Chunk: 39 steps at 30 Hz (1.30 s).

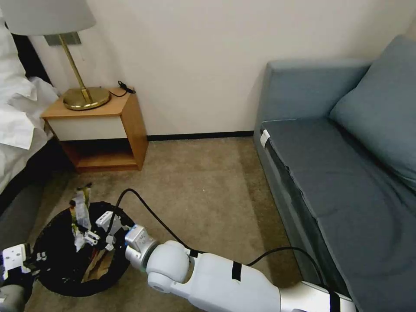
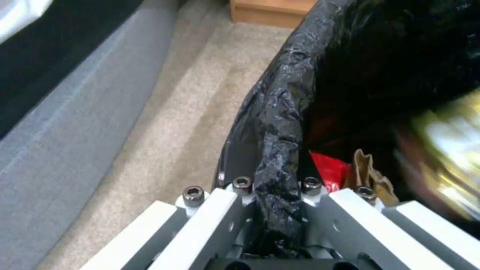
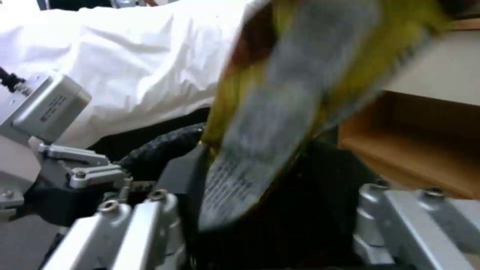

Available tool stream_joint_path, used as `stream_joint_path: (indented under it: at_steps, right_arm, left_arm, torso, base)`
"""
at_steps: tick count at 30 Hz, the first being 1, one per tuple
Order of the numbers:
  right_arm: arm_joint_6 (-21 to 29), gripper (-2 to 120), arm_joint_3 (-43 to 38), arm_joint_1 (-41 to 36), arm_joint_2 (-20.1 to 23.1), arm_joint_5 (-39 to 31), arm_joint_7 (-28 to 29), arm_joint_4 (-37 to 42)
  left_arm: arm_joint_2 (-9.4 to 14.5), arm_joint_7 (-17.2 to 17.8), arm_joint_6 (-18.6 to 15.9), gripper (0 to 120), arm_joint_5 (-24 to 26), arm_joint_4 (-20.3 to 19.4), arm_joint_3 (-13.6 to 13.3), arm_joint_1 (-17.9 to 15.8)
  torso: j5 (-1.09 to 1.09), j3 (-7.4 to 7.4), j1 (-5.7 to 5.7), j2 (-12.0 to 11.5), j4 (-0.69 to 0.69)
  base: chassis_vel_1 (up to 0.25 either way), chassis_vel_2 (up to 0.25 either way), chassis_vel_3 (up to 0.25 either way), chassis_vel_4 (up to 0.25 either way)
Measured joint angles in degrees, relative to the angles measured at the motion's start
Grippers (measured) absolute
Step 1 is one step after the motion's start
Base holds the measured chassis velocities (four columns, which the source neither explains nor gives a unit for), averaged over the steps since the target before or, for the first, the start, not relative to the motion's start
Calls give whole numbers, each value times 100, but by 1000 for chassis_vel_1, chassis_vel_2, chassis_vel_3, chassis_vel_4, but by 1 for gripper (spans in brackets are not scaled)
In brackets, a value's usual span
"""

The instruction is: Pick up the trash bin, then pick up the garbage on the floor and place it into the trash bin.

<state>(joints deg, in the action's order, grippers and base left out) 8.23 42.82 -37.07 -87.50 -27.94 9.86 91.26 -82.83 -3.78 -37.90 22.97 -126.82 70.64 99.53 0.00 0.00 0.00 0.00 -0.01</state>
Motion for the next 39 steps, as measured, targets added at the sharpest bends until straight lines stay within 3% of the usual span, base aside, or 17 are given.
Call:
stream_joint_path:
  at_steps: [12,21,26,39]
  right_arm:
    - [13,96,72,-21,163,91,3,87]
    - [22,100,-91,-131,292,286,50,207]
    - [-43,100,-536,-407,598,527,60,435]
    - [-234,100,-2971,-2109,1919,1120,-50,1699]
  left_arm:
    - [-5,0,-1,3,36,-24,19,9]
    - [-2,18,-4,3,107,9,25,-9]
    - [33,78,-41,3,329,74,31,-39]
    - [63,107,-53,3,479,114,-18,-62]
  torso:
    - [0,0,0,0,1]
    - [1,0,0,0,1]
    - [1,0,0,0,1]
    - [3,0,0,0,0]
  base:
    - [0,0,0,0]
    - [0,0,0,0]
    - [0,0,0,0]
    - [0,0,0,0]
